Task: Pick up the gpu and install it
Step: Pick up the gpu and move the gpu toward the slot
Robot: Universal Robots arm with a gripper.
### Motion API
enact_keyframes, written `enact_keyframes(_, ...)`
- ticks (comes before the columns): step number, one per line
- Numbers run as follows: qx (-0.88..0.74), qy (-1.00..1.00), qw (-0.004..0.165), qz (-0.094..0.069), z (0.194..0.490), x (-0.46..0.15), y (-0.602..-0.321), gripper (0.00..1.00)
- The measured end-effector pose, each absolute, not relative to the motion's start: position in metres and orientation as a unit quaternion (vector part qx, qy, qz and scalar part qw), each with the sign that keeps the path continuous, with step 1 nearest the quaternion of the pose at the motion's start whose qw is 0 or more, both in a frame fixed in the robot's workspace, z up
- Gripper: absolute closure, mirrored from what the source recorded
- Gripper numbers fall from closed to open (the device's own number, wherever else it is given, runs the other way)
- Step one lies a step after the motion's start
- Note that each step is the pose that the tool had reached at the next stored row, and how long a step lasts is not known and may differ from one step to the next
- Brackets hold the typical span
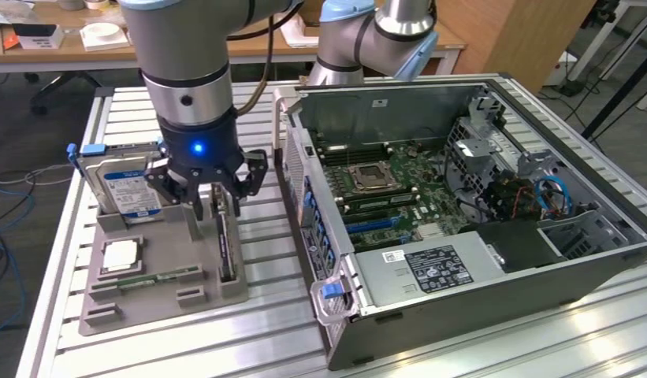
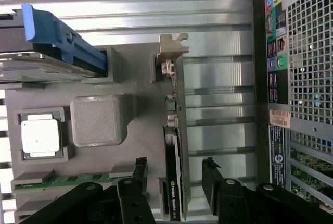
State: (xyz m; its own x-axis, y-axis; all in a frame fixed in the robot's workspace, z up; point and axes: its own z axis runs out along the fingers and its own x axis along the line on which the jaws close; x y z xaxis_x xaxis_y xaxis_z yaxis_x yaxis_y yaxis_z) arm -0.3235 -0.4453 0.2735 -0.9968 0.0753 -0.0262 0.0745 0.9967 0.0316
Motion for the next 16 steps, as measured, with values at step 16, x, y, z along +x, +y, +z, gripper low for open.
enact_keyframes(16,0.037,0.999,0.015,0.015,0.26,-0.324,-0.448,0.45)
